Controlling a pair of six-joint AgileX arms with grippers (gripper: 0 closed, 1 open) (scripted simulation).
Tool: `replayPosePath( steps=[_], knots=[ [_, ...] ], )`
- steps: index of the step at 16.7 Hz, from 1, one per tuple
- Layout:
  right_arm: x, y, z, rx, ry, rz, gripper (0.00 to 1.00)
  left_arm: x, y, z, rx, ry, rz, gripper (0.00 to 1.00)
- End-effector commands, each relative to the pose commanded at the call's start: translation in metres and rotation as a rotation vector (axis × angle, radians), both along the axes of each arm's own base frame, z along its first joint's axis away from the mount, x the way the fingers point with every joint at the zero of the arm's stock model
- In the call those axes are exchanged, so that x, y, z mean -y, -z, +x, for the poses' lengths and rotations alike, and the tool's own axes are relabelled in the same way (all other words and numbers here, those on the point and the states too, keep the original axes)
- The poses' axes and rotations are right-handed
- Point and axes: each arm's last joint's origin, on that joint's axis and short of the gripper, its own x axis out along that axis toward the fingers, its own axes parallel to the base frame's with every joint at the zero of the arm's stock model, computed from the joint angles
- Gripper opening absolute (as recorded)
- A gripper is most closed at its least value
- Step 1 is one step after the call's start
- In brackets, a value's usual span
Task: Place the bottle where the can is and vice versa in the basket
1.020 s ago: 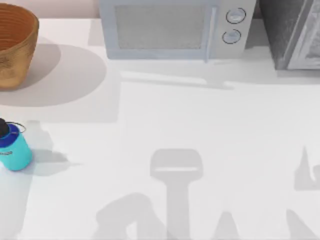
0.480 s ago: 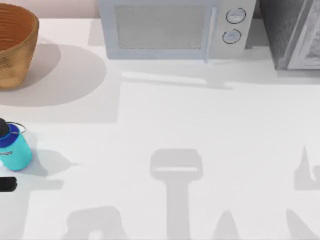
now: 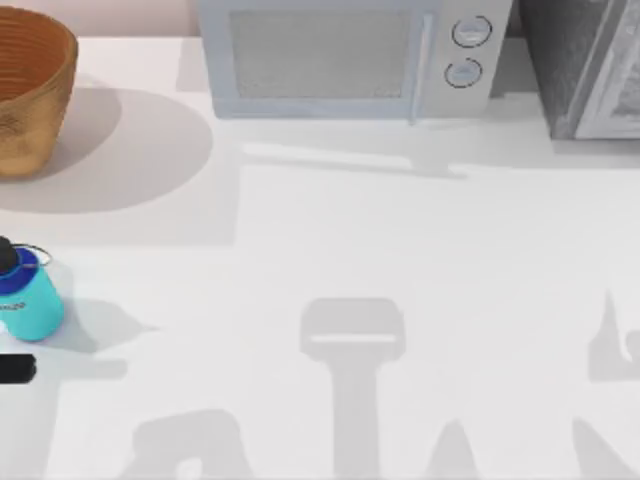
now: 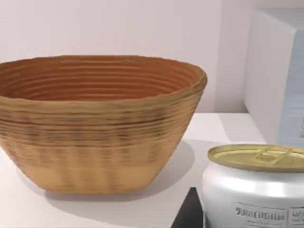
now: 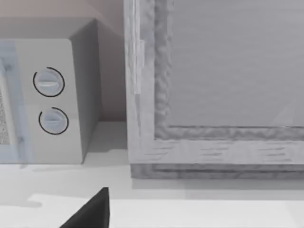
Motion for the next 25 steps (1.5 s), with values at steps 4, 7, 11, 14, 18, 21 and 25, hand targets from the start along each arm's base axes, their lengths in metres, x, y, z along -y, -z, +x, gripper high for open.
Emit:
replayPosePath(
  steps=[4,7,11,14,18,21,25],
  knots=[
    [0.000,0.000,0.000,0.000,0.000,0.000,1.00,0.003,-0.011,0.009,-0.045,0.069,-0.003,0.00],
    [0.000,0.000,0.000,0.000,0.000,0.000,1.00,0.009,-0.033,0.024,-0.047,0.180,-0.004,0.00],
    [0.000,0.000,0.000,0.000,0.000,0.000,1.00,0.024,-0.067,0.063,-0.023,0.385,-0.004,0.00],
    [0.000,0.000,0.000,0.000,0.000,0.000,1.00,0.041,-0.083,0.106,-0.001,0.566,-0.003,0.00],
    [0.000,0.000,0.000,0.000,0.000,0.000,1.00,0.072,-0.078,0.174,0.023,0.824,-0.003,0.00],
    [0.000,0.000,0.000,0.000,0.000,0.000,1.00,0.101,-0.051,0.222,0.037,1.017,-0.002,0.00],
    [0.000,0.000,0.000,0.000,0.000,0.000,1.00,0.139,0.010,0.269,0.045,1.254,-0.002,0.00]
  ],
)
